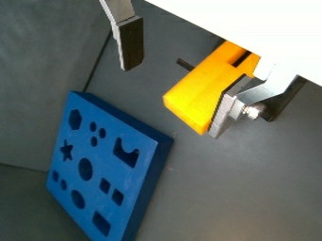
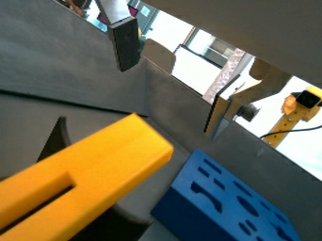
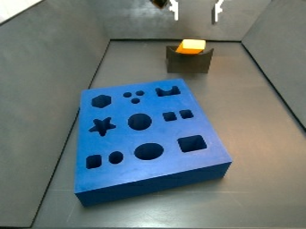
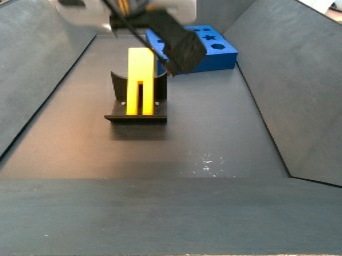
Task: Pick up the double-square object. Move up. Rotate the double-square object. Place the double-square object on the fixture. Regrasp the double-square object. Move to above the board. Insert the double-square object.
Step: Regrasp the double-square object.
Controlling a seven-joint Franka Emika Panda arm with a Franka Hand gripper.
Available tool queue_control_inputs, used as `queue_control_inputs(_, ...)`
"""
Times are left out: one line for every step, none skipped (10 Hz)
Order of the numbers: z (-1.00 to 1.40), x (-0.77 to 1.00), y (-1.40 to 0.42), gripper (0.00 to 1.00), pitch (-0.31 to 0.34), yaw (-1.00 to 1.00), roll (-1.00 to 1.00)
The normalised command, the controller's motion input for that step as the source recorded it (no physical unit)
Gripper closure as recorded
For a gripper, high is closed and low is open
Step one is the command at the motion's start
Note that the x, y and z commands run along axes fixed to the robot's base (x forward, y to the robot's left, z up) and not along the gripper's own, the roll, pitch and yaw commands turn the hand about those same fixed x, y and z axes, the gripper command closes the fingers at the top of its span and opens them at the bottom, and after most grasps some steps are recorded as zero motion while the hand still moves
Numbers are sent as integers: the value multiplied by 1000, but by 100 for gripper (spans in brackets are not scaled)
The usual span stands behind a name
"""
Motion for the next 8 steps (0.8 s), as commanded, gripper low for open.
queue_control_inputs(603,-25,13,0,114,0,36)
queue_control_inputs(403,-20,16,0,116,-25,34)
queue_control_inputs(1000,151,-808,0,60,1,1000)
queue_control_inputs(881,158,-812,0,59,0,1000)
queue_control_inputs(696,85,-670,0,55,0,1000)
queue_control_inputs(529,25,-507,0,50,-1,1000)
queue_control_inputs(347,-7,-336,0,46,-1,1000)
queue_control_inputs(88,-23,-116,0,41,-1,1000)
